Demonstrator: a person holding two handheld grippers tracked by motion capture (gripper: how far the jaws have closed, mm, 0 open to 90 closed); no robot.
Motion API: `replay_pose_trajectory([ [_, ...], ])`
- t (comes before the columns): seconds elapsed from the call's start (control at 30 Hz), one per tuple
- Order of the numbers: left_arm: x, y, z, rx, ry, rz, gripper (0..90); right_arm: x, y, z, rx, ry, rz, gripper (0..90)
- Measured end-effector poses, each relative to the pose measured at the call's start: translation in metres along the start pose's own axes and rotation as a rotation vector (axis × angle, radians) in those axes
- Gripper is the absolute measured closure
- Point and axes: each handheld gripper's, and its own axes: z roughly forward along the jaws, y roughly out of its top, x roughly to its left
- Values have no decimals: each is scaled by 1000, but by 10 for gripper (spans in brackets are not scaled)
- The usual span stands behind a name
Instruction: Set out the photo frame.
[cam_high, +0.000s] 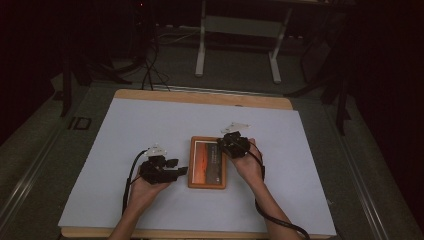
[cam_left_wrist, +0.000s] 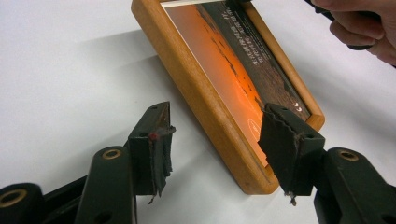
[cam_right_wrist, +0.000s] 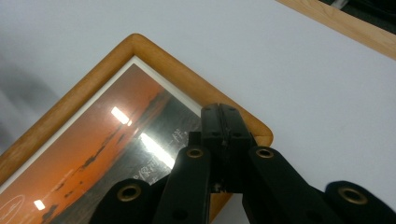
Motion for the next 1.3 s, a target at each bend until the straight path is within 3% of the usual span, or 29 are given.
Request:
replay_pose_trajectory([
  [0.17, 0, 0, 1, 0, 4, 1, 429, -4, -4, 2, -5, -5, 16, 900],
  [0.43, -2, 2, -2, -26, 0, -5, 417, -5, -6, 2, -4, -13, -7, 900],
  [0.73, -5, 4, -6, -52, -5, -13, 386, -17, -18, 6, 19, -26, 31, 900],
  [0.9, -10, 6, -6, -62, -29, -8, 376, -23, -23, 8, 25, -6, 67, 900],
  [1.03, -14, 7, -4, -64, -47, -5, 369, -24, -28, 14, 59, -40, 62, 900],
  [1.1, -16, 8, -3, -62, -54, -3, 365, -27, -30, 13, 41, -20, 90, 900],
  [1.3, -28, 7, 5, -51, -72, 19, 313, -26, -29, 14, 56, -24, 78, 900],
])
